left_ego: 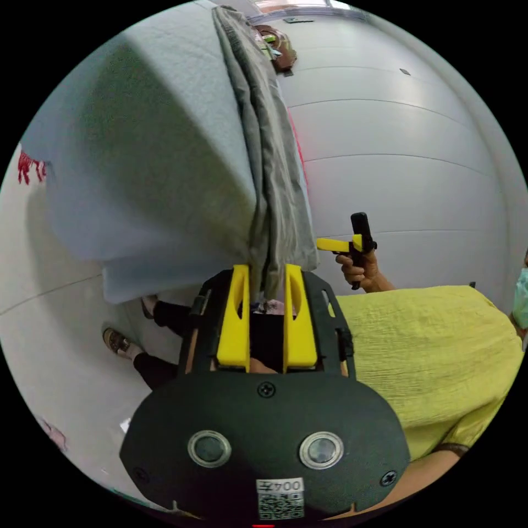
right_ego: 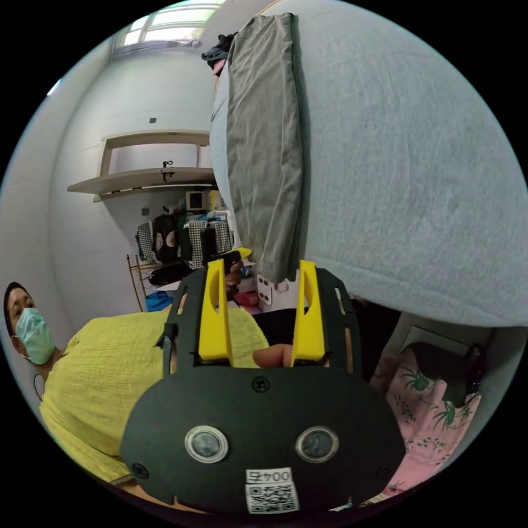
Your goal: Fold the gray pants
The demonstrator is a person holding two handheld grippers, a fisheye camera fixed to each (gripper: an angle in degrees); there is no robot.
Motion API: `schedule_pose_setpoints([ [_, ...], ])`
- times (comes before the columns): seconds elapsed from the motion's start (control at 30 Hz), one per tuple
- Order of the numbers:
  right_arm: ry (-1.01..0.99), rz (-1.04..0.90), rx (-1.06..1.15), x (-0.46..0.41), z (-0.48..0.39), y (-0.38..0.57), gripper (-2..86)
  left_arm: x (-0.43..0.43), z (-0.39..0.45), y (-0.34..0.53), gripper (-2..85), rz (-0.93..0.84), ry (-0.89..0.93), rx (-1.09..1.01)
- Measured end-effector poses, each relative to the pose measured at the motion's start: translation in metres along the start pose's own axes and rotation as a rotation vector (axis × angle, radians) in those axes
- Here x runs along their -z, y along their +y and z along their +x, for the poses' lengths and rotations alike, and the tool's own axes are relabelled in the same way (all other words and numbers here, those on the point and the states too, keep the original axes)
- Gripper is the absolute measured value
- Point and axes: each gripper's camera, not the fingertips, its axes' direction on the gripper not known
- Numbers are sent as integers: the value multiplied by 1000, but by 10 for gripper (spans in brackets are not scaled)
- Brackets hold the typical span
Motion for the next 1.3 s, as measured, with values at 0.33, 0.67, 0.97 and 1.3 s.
schedule_pose_setpoints([
  [0.33,-217,0,-78,19,45,78,196,51,-1,1,32,-15,202,68],
  [0.67,-451,151,-86,44,78,120,199,72,5,-23,27,-8,336,145],
  [0.97,-599,263,-27,65,72,136,181,78,3,-54,28,-33,365,156],
  [1.3,-664,289,-30,82,35,135,165,67,-11,-77,25,1,427,181],
])
